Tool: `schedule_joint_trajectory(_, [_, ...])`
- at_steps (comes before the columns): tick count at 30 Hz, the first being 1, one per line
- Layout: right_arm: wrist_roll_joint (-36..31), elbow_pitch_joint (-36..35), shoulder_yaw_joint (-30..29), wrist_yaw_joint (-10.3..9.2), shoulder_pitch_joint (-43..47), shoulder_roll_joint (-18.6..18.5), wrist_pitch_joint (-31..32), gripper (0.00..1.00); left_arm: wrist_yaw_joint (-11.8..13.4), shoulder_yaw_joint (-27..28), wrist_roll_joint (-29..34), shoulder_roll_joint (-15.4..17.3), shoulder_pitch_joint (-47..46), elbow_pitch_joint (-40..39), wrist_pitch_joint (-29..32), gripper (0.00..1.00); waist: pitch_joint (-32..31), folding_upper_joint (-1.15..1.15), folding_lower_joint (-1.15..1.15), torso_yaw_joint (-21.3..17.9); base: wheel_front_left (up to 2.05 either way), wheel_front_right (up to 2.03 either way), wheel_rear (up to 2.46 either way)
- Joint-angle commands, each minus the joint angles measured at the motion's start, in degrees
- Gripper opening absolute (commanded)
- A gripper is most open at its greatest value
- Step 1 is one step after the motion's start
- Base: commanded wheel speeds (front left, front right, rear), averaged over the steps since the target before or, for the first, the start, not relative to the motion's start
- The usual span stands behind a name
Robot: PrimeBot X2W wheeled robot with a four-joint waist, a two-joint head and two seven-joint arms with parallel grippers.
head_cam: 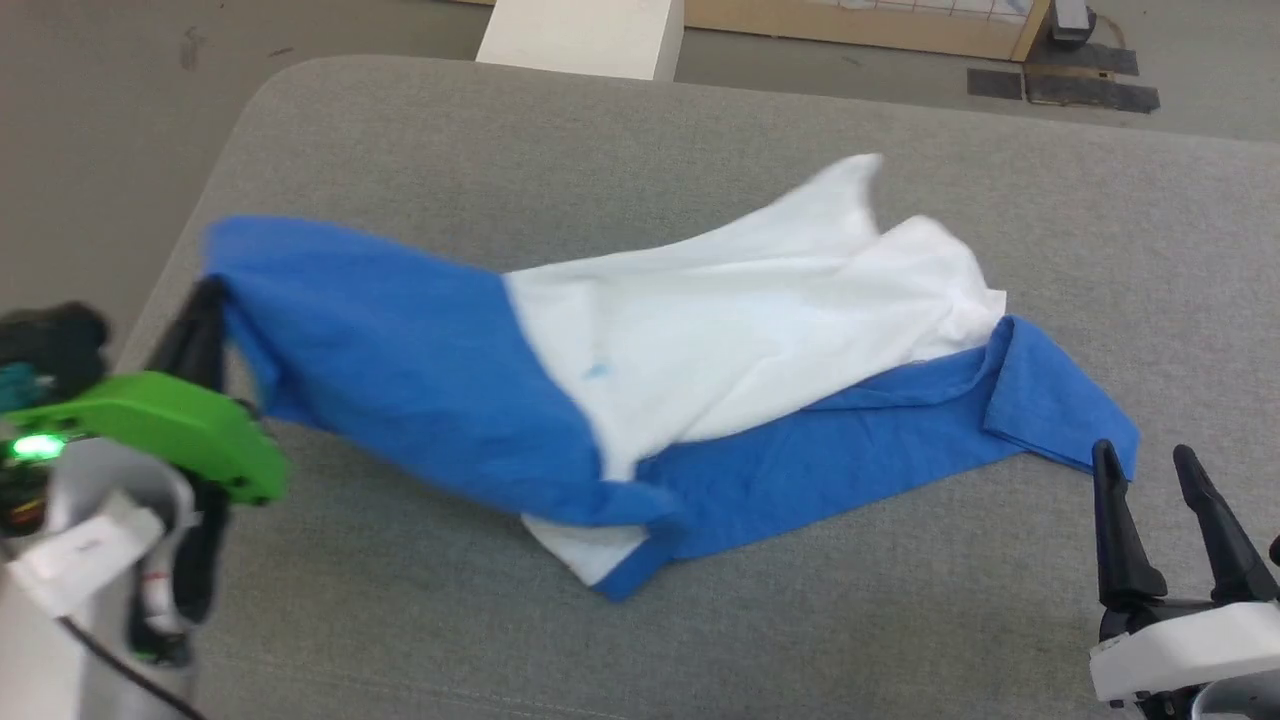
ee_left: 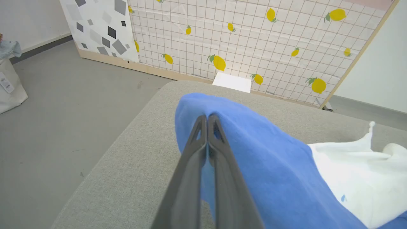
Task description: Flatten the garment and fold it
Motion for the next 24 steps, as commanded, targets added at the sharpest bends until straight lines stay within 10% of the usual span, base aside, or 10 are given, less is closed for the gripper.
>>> schedule_joint_trajectory(1, [0.3,0.3,-0.1,-0.08,0.7,0.0,-0.3,1.0,0.8,1.4,-0.5,1.1,1.2,-0.2,0.5,0.0,0.2,0.0,0.0,-0.3,0.0,0.0,0.0])
schedule_joint_trajectory(10, [-0.1,0.7,0.2,-0.08,0.4,0.0,0.2,1.0,0.9,3.4,0.7,4.7,4.0,10.0,0.6,0.0,1.1,0.0,0.0,-1.6,0.0,0.0,0.0])
schedule_joint_trajectory(13, [-0.4,0.6,0.1,-0.08,0.3,0.0,0.7,1.0,0.9,2.8,0.3,3.4,3.3,12.7,-0.6,1.0,1.1,0.0,0.0,-1.5,0.0,0.0,0.0])
schedule_joint_trajectory(24, [-0.3,0.3,-0.3,-0.08,0.5,0.0,1.4,1.0,-1.1,2.3,-2.4,2.2,-0.1,9.2,-1.7,1.0,-0.1,0.0,0.0,0.5,0.0,0.0,0.0])
